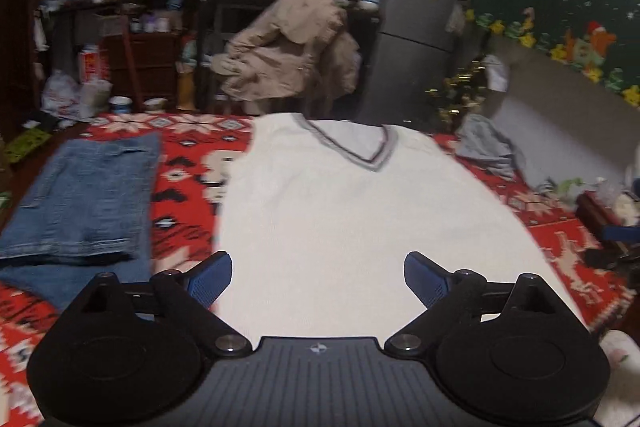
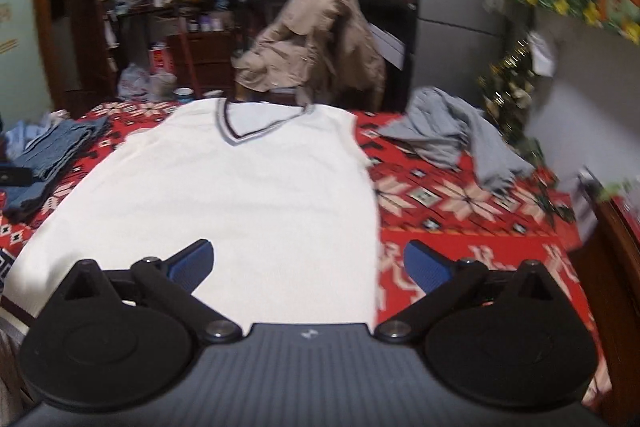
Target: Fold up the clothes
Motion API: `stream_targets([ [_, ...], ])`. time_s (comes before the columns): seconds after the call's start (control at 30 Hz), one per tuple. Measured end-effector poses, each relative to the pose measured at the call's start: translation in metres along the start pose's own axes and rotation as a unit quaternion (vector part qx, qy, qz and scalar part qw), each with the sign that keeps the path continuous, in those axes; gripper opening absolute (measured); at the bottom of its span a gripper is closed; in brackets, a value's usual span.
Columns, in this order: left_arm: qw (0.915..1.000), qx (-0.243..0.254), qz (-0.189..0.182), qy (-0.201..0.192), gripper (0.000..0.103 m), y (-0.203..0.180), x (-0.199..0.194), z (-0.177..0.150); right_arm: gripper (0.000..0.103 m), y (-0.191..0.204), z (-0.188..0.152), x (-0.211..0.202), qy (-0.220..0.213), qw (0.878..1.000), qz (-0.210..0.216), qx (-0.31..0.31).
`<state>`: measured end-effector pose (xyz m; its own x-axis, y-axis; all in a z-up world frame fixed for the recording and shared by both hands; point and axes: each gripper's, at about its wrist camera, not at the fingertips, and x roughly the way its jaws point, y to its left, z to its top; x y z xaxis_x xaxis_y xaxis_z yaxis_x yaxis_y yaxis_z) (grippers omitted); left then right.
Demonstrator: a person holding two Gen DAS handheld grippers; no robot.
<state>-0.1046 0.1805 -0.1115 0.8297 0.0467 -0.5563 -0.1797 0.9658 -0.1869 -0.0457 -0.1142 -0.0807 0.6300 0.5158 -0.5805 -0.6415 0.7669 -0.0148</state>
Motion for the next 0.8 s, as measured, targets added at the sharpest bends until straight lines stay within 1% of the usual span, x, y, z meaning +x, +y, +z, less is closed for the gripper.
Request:
stream_targets([
  [0.07,0.9999,-0.007,-0.010,-0.005,0.095,0.000,0.013,0.001,0.102,0.007,0.001,0.014,0.000,1.000,0.005,-0.015],
  [0.17,0.9995,-0.023,-0.018,-0.014,0.095,0.007,0.028,0.006,0.102,0.013,0.007,0.036,0.003,1.000,0.004,-0.020],
  [0.2,0.9994,-0.026,-0.019,-0.016,0.094,0.010,0.034,0.008,0.102,0.014,0.010,0.044,0.004,1.000,0.004,-0.019],
  [0.23,0.9992,-0.029,-0.019,-0.018,0.089,0.013,0.039,0.010,0.100,0.013,0.014,0.051,0.005,1.000,0.006,-0.016],
  [0.27,0.9991,-0.033,-0.020,-0.018,0.079,0.016,0.045,0.013,0.094,0.011,0.019,0.059,0.004,1.000,0.008,-0.015],
  [0.3,0.9990,-0.038,-0.019,-0.011,0.073,0.020,0.053,0.015,0.083,0.008,0.024,0.066,0.004,1.000,0.009,-0.014],
  [0.33,0.9988,-0.044,-0.020,-0.002,0.058,0.025,0.061,0.017,0.077,0.006,0.030,0.073,0.006,1.000,0.009,-0.014],
  [0.37,0.9985,-0.051,-0.019,0.008,0.045,0.031,0.069,0.020,0.065,0.002,0.035,0.080,0.010,1.000,0.007,-0.012],
  [0.4,0.9980,-0.058,-0.018,0.018,0.036,0.036,0.076,0.022,0.049,-0.002,0.040,0.087,0.015,1.000,0.005,-0.008],
  [0.43,0.9974,-0.064,-0.016,0.027,0.024,0.042,0.084,0.025,0.041,-0.008,0.045,0.095,0.021,1.000,0.004,-0.005],
  [0.47,0.9970,-0.069,-0.013,0.032,0.016,0.048,0.090,0.028,0.028,-0.013,0.049,0.102,0.027,1.000,0.003,-0.003],
  [0.5,0.9966,-0.073,-0.011,0.037,0.014,0.053,0.095,0.031,0.021,-0.018,0.053,0.110,0.032,0.999,0.001,-0.002],
  [0.53,0.9964,-0.074,-0.009,0.039,0.012,0.058,0.100,0.034,0.018,-0.024,0.056,0.118,0.039,0.999,-0.001,-0.003],
  [0.57,0.9964,-0.074,-0.008,0.041,0.012,0.062,0.104,0.037,0.011,-0.030,0.058,0.127,0.048,0.999,0.000,-0.003],
  [0.6,0.9966,-0.069,-0.007,0.045,0.012,0.064,0.109,0.039,0.007,-0.036,0.060,0.137,0.057,0.998,0.003,-0.003],
  [0.63,0.9966,-0.063,-0.003,0.053,0.012,0.065,0.115,0.040,0.007,-0.042,0.061,0.147,0.068,0.998,0.004,-0.002],
  [0.7,0.9964,-0.051,0.006,0.067,0.012,0.067,0.126,0.042,0.003,-0.054,0.061,0.168,0.091,0.996,0.004,0.002],
  [0.8,0.9952,-0.046,0.014,0.085,0.012,0.072,0.139,0.041,0.003,-0.068,0.060,0.196,0.115,0.993,0.003,0.014],
])
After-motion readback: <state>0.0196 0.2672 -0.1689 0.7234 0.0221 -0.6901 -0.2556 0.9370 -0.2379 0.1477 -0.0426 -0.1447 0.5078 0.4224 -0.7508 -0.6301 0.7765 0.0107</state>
